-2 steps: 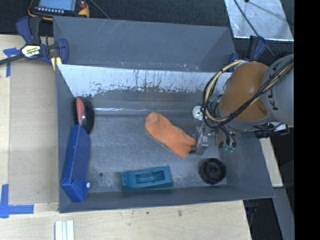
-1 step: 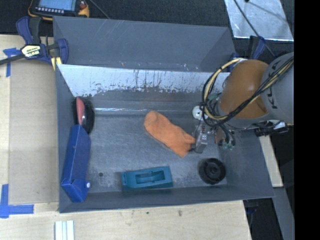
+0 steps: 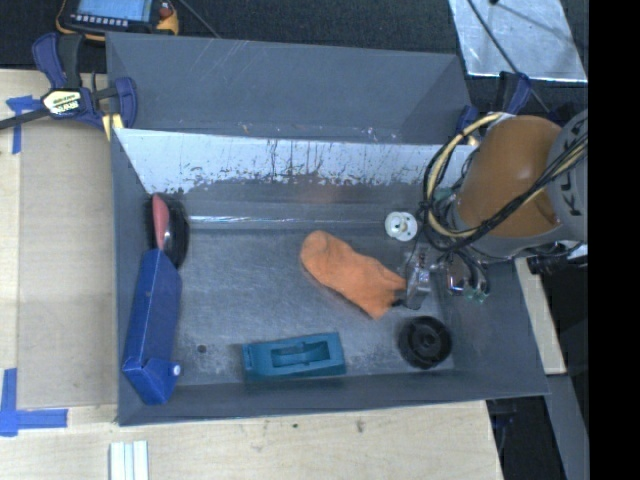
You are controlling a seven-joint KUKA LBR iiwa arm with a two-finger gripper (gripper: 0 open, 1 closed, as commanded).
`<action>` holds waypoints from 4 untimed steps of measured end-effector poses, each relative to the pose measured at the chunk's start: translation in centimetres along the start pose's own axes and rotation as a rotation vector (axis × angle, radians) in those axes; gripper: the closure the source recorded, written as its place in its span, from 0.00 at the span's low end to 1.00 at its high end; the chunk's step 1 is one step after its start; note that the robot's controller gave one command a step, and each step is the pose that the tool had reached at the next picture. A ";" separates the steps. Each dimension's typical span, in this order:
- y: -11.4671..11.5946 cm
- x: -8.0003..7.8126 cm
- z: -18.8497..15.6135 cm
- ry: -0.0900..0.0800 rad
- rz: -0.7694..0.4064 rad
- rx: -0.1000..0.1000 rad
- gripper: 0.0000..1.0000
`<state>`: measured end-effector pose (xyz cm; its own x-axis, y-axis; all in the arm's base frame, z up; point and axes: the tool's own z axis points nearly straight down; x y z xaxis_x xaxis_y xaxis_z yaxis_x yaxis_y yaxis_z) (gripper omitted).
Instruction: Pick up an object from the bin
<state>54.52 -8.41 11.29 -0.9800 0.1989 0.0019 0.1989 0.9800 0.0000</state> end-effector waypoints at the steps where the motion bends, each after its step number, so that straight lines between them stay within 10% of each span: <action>1: 0.0 -3.8 -0.4 -0.008 0.012 0.000 1.00; 3: 1.2 -4.7 4.6 -0.008 -0.014 0.003 1.00; 4: 1.5 -3.7 0.3 -0.002 -0.031 0.000 1.00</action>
Offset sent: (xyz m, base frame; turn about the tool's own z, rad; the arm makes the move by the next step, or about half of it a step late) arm 0.0430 -0.0040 -0.0429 -0.0025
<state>58.48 -7.64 10.97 -0.9857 0.1687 -0.0003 0.1687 0.9857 -0.0004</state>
